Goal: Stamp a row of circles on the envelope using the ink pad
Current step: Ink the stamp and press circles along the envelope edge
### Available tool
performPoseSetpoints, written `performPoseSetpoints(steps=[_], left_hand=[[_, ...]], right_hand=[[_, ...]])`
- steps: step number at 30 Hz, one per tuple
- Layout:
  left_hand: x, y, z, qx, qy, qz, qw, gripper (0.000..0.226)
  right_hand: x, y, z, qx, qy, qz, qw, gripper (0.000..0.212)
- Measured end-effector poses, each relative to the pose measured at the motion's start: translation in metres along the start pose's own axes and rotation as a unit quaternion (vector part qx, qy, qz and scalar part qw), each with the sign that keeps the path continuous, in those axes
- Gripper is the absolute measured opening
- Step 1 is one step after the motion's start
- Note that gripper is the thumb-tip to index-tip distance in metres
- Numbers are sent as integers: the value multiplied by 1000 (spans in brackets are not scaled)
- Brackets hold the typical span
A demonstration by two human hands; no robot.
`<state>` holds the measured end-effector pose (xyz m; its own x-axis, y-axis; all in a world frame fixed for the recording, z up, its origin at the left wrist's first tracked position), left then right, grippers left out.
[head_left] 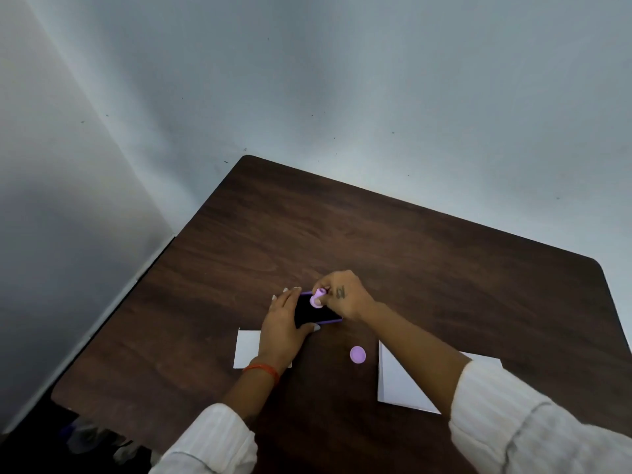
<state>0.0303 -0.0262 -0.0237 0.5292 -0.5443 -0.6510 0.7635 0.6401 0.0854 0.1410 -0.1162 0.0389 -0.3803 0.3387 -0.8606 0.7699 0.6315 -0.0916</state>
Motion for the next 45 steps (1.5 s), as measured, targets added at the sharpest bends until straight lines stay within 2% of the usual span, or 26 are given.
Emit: performPoseSetpoints(steps=[2,4,7,9,13,15,18,20,25,28,31,33,34,35,36,38,41,45], left_hand=[[0,-1,0,-6,-16,7,1000,76],[0,-2,0,-8,-20,8,1000,74],[1,-2,-1,0,-10,-1,1000,73],[1,-2,-2,7,-7,-2,1000,71],[1,-2,-1,26,8,2,1000,66],[1,-2,-2,24,6,1,1000,67],[0,-1,-1,11,-3,-1,1000,72],[1,-1,-1,15,0,0,1000,72],[1,0,-3,26,12,-4,1000,65],[0,0,-1,23,10,-8,1000,66],[-1,0,2,13,7,-9,1000,70],[-2,0,3,17,16,-13,1000,72],[-2,0,3,19,22,-14,999,73],[-2,1,3,17,29,-16,999,73],[-2,1,4,12,36,-19,999,74],[-2,0,5,2,43,-24,999,75],[-1,0,6,-2,49,-37,998,79],[-4,-1,7,4,32,-38,999,82]], right_hand=[[10,-5,-5,-28,-31,9,999,20],[28,-21,-4,-93,-74,31,992,22],[36,-24,2,-175,-131,43,975,37],[36,-18,-1,-174,-155,32,972,39],[42,-18,-14,-91,-129,72,985,27],[40,-19,-9,-119,-130,66,982,28],[30,-15,0,-207,-142,14,968,27],[29,-12,-2,-215,-150,12,965,26],[39,-22,-19,-129,-163,47,977,38],[34,-21,-19,-109,-141,54,982,25],[22,-12,-15,-39,-64,15,997,11],[16,-13,-5,57,87,52,993,9],[13,-17,1,129,214,81,965,12],[9,-24,6,202,347,91,911,18],[6,-32,11,256,465,87,843,23],[-2,-50,20,323,615,78,716,24],[-18,-82,35,363,732,66,573,18],[-35,-127,47,380,794,75,468,13]])
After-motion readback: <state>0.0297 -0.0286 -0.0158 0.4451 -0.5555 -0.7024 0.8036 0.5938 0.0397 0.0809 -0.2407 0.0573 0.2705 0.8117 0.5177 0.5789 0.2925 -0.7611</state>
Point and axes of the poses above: each hand's wrist, its own y-axis towards the middle knuckle, its own x-axis out of the palm, z = x × y, the point moved 1 cm from there along y, towards the middle knuckle, and after that the axes turned 15 degrees about z, right-handed, at the moved point
